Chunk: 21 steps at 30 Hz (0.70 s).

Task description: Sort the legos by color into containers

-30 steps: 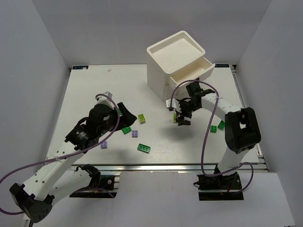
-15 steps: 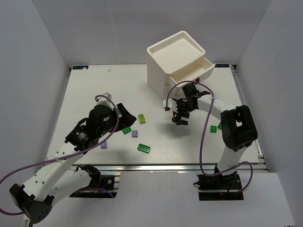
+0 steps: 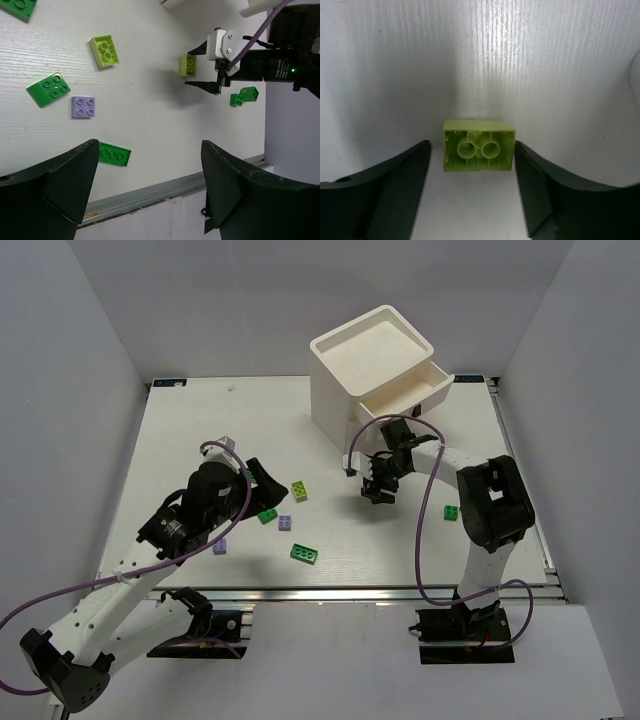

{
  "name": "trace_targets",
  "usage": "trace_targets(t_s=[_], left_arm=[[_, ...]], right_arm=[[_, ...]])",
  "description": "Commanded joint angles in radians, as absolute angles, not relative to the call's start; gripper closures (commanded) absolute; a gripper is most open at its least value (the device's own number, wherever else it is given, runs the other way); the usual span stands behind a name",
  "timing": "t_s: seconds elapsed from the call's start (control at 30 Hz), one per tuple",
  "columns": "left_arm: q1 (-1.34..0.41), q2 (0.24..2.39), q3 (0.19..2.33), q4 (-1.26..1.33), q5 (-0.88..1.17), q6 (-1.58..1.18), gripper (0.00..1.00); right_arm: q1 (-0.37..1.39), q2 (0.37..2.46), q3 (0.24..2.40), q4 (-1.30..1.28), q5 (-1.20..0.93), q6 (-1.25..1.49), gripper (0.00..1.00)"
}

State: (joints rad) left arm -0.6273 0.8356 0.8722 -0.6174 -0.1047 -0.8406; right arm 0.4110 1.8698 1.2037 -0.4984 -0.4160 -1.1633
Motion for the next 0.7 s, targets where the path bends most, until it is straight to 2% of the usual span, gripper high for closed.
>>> trace_targets(t_s=[0.0,0.07,0.1,0.13,0.23,0.3,0.5,0.67], left_arm=[[-0.623,0.822,0.862,-0.611,-0.107,-0.851,0.08],[-0.623,0.821,0.858,-0.609,-0.106,-0.854,0.08],[-0.623,0.824,0.856,-0.606,-0.101,-0.856,0.08],[-0.623,0.825,0.851,-0.600,-0.100,-0.854,0.08],[-0.623,0.834,0.847,-0.586,-0.091,-0.856,0.08],[-0.623,0.845,0.844,-0.577,-0.084,-0.854,0.08],[-0.623,0.945,0.848,-0.563,-0.060,-0.847,0.08],[-0.623,1.112,0.894,-0.549,-0.048,-0.809,0.08]], right_arm=[[0.416,1.884,1.236,-0.526,-0.437,-1.202,0.31],[0.416,1.881,1.236,-0.547,-0.449,-1.213,0.41],[0.416,1.876,1.235,-0.552,-0.465,-1.226,0.51],[0.416,1.865,1.226,-0.557,-0.469,-1.230,0.57],[0.414,1.824,1.203,-0.568,-0.497,-1.241,0.72],[0.417,1.792,1.177,-0.595,-0.527,-1.241,0.80],[0.413,1.579,1.177,-0.753,-0.698,-1.217,0.93],[0.407,1.387,1.247,-0.763,-0.775,-0.992,0.95]])
